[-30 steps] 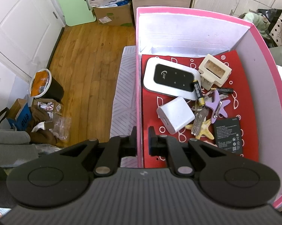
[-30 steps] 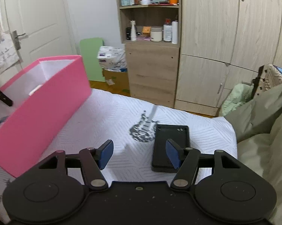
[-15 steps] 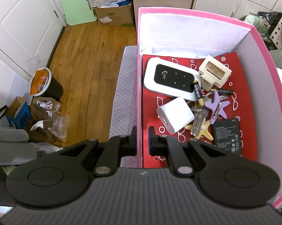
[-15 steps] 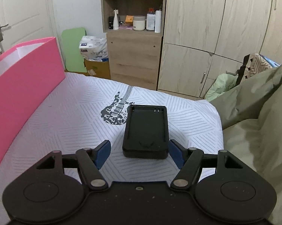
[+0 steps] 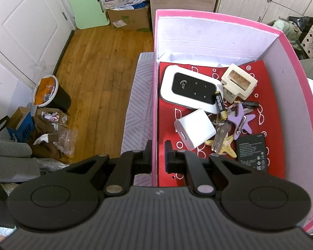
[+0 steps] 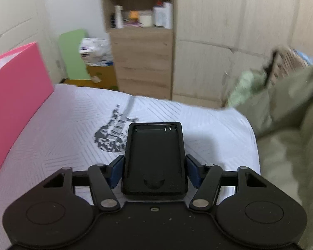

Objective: Organize rigid objects
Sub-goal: 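Grasp the black charger cradle with the right tool, then carry the black cradle into the box and open the right tool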

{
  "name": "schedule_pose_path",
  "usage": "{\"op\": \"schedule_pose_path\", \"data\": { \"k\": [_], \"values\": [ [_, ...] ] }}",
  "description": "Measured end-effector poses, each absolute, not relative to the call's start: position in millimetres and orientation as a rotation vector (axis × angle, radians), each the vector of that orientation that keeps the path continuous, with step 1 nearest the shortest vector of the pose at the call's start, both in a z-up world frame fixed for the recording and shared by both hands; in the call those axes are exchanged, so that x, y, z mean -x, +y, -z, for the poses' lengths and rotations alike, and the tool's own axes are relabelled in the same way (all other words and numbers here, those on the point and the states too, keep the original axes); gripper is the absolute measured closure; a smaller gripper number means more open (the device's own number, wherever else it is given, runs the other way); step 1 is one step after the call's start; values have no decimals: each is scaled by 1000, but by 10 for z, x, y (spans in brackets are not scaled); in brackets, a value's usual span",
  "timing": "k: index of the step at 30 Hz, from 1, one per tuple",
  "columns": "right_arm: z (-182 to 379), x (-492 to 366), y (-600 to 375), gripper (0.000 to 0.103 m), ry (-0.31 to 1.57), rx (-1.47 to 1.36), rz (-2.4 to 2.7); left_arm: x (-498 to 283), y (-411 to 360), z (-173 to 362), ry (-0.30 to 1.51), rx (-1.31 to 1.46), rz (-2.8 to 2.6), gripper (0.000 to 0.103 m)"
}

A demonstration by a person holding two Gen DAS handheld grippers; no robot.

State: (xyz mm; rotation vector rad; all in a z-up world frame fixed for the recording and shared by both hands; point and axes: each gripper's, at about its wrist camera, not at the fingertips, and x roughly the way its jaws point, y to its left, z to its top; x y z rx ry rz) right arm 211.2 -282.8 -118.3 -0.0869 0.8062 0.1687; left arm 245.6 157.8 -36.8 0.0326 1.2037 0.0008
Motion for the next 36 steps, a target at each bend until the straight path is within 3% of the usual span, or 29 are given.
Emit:
{"op": "schedule_pose_path", "data": {
  "k": [7, 17, 23, 30, 36],
  "values": [
    [1152, -2047, -2844, 37, 819, 44, -196, -2438, 1608, 377, 1200, -6, -5, 96],
    [1110, -1975, -2909, 37, 871, -260, -341, -2432, 1633, 369, 1191, 14, -2, 96],
    [822, -1873, -2734, 37, 825, -330, -473, -2437, 1640, 377, 1192, 19, 3, 96],
    [12, -1815, -1997, 36, 659, -256, -777, -2404, 1621, 386, 1170, 14, 2, 96],
    [-143, -2240, -927, 36, 752, -194, -855, -2361, 1629, 394, 1146, 18, 10, 96]
  ]
}}
